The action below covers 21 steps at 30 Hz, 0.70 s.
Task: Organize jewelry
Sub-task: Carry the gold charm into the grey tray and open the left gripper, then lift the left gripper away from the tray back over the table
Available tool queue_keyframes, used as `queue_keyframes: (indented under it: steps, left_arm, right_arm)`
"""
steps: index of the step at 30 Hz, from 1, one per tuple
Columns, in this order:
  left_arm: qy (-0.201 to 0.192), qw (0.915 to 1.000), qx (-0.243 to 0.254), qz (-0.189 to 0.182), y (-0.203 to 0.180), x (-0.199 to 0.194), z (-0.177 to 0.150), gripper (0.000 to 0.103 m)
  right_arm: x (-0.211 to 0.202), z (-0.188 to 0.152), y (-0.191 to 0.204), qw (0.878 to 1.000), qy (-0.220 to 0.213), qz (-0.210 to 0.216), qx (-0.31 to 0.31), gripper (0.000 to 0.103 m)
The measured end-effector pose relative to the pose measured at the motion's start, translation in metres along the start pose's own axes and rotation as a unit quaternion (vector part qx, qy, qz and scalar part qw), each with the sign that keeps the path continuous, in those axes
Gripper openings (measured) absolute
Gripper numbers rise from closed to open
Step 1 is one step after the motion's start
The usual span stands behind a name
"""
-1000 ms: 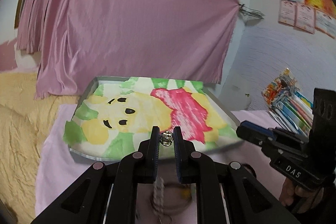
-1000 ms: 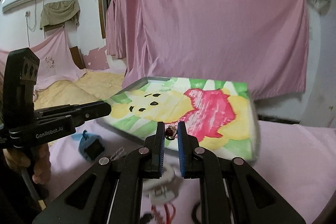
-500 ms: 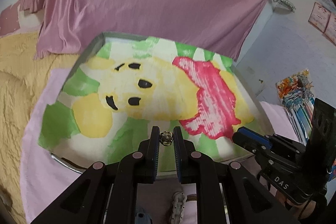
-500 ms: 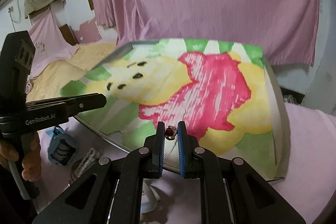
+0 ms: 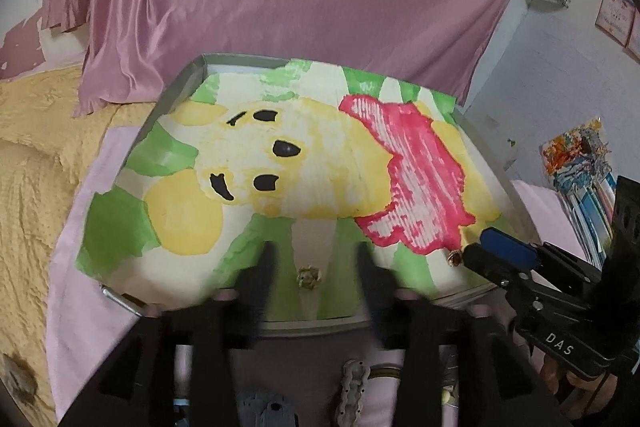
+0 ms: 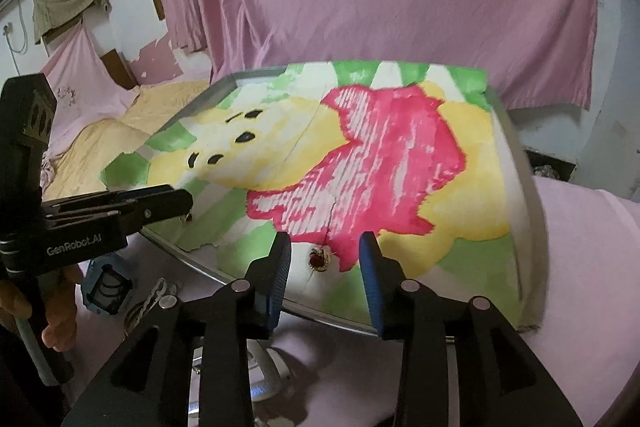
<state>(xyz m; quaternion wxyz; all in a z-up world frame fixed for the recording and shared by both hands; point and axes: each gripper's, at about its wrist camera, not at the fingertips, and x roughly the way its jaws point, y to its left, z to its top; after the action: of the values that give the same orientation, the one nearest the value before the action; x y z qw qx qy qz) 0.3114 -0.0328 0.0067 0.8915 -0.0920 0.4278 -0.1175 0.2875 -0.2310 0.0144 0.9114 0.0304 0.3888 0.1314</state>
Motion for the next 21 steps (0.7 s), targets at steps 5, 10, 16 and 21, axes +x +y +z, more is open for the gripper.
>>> queue_keyframes:
  steps: [5, 10, 16, 21]
  left_arm:
    - [-0.046, 0.9989, -0.007, 0.001, -0.001, -0.023, -0.003, 0.07]
    - [-0.102, 0.9947, 0.001, 0.016, -0.007, -0.054, -0.012, 0.088]
    - [-0.192, 0.9809, 0.01, 0.026, -0.013, -0.101, -0.038, 0.101]
    - [-0.257, 0.9651, 0.032, 0.038, -0.019, -0.133, -0.07, 0.103]
  right_arm:
    - [-0.027, -0.001, -0.003, 0.998, -0.058, -0.008, 0.009, 0.045]
    - [-0.065, -0.011, -0.001, 0.991, -0.13, -0.015, 0.013, 0.059]
    - [-0.112, -0.035, 0.009, 0.979, -0.203, -0.03, 0.012, 0.083]
    - [-0.147, -0.063, 0.019, 0.965, -0.256, -0.047, 0.008, 0.093]
